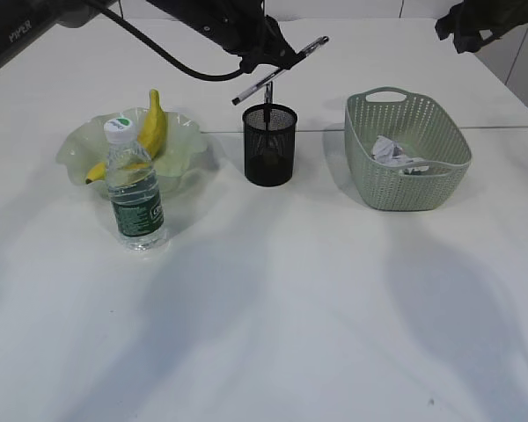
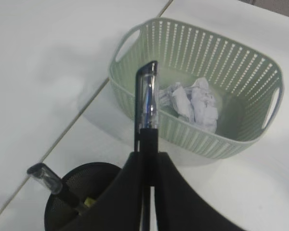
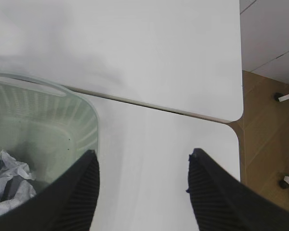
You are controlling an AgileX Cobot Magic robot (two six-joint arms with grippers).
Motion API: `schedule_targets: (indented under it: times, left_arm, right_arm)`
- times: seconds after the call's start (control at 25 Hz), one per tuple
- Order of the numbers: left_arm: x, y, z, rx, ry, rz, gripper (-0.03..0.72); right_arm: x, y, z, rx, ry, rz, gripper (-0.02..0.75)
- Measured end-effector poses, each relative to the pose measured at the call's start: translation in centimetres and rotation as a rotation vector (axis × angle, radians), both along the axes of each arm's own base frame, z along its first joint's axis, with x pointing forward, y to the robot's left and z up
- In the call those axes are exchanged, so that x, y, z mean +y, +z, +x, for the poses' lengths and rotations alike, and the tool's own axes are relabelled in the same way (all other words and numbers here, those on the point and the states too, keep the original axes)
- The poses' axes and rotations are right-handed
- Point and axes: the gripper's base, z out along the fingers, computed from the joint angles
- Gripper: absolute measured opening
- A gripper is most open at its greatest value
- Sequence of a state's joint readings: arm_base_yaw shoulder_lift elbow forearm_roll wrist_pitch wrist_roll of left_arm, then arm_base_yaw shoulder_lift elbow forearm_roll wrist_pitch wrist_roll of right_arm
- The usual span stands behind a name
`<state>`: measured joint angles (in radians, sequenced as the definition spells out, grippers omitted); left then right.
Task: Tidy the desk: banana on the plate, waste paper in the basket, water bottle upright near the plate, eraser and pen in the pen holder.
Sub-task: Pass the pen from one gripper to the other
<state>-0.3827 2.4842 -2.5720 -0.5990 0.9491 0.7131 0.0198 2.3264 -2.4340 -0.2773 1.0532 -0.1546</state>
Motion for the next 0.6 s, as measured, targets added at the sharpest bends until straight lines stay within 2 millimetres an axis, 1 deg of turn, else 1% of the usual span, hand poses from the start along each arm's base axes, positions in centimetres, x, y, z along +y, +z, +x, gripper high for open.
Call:
schedule_targets:
  times: [0.32, 0.48, 0.6]
  left_arm:
    - [-1.0, 1.1, -0.4, -0.006, -0.059, -0.164, 0.013]
    - [-1.5, 2.1, -0.5, -0.047, -0.094, -0.27, 0.013]
    - [-1.6, 2.5, -0.3, -0.088, -0.095, -0.304, 0.013]
  right_arm:
    - [0.0, 0.1, 0.1, -0.01, 0.003, 0.001, 0.442]
    - [0.1, 0.0, 0.1, -0.01, 0.004, 0.007, 0.442]
    - [0.2, 0.0, 0.1, -0.01, 0.006, 0.018, 0.442]
